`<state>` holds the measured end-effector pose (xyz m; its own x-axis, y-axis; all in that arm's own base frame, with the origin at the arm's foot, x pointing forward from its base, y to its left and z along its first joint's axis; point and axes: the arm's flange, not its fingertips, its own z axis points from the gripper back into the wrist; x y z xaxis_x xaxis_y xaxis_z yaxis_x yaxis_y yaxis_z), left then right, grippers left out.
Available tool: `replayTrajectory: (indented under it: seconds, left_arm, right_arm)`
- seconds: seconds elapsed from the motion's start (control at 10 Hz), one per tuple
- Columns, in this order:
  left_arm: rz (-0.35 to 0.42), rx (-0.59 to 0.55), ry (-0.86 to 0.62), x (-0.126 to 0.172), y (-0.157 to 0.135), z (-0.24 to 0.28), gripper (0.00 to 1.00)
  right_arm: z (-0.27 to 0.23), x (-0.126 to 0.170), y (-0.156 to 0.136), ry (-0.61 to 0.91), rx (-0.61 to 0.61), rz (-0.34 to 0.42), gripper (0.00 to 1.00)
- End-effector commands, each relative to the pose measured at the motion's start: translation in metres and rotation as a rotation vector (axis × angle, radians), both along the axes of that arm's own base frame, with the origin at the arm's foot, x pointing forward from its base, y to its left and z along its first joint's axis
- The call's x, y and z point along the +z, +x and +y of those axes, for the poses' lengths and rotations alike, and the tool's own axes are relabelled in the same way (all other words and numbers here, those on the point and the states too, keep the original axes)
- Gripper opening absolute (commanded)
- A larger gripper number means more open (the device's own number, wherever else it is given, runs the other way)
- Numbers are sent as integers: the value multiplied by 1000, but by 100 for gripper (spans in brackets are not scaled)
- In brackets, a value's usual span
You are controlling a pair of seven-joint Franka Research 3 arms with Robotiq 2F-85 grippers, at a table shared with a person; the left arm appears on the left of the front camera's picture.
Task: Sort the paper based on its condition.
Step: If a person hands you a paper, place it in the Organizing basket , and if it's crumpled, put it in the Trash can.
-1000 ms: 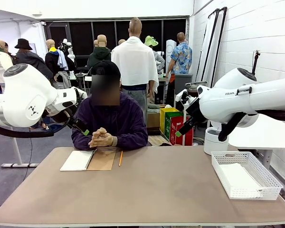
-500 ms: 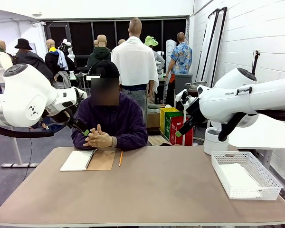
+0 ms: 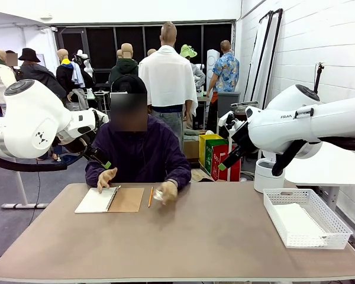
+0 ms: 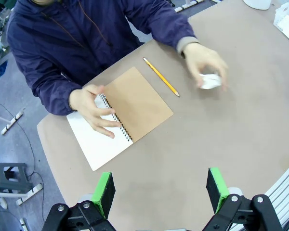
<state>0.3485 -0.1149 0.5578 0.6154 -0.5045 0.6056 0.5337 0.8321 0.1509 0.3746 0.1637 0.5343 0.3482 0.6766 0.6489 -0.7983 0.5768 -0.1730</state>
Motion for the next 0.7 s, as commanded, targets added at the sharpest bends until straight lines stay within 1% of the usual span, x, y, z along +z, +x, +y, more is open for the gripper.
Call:
replayTrajectory:
  seconds: [0.0,0.6]
  left_arm:
    - [-3,0,-4,0,1,1,100]
    - [-3,0,-4,0,1,1,100]
  right_arm:
    - [0,-1,0,0,-3,-8,100]
    - [0,-1,0,0,-3,-8,100]
